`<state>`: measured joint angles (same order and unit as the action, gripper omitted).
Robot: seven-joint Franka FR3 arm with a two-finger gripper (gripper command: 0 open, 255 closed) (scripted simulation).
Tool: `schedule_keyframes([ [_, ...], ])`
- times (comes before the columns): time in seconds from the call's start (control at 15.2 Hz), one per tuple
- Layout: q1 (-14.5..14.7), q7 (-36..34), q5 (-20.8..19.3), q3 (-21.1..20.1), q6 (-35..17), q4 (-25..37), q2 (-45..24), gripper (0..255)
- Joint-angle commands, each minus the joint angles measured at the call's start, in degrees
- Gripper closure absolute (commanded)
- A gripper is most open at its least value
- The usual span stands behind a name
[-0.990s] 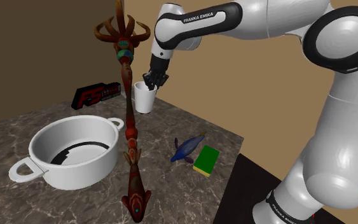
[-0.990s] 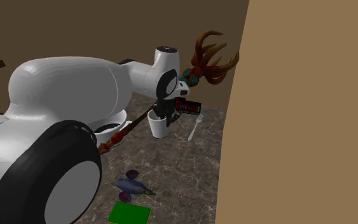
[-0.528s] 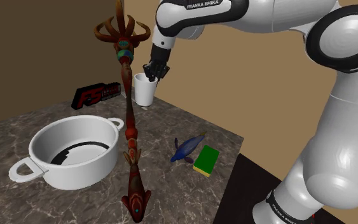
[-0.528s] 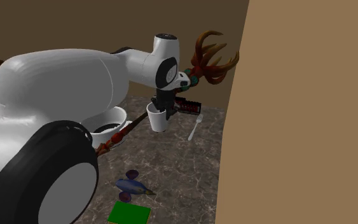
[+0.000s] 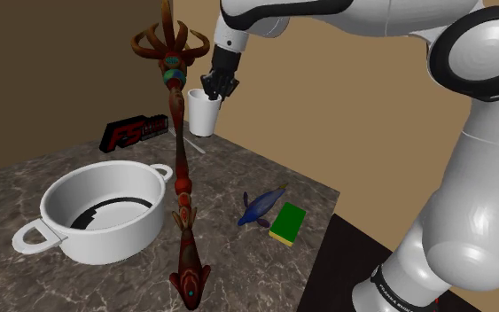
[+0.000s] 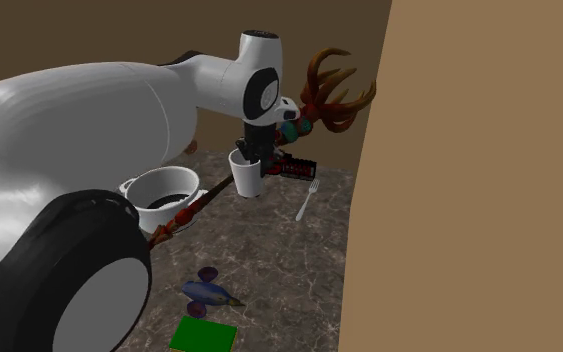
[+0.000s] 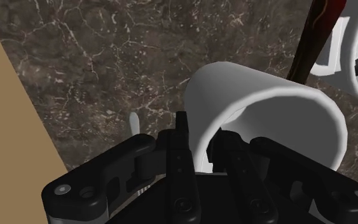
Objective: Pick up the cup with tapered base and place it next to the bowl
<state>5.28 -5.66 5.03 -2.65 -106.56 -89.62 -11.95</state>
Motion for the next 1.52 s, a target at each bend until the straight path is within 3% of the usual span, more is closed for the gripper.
schedule_keyframes([
  [0.0, 0.01, -0.16, -0.05, 0.00, 1.66, 1.87, -0.20, 255],
  [0.2, 0.00, -0.31, -0.10, 0.00, 3.52, 3.86, -0.32, 255],
  [0.79, 5.92, -10.62, -0.91, -4.42, -0.30, -7.88, 8.48, 255],
  [1.45, 12.34, -23.43, -1.64, -10.68, -2.25, -13.53, 13.06, 255],
])
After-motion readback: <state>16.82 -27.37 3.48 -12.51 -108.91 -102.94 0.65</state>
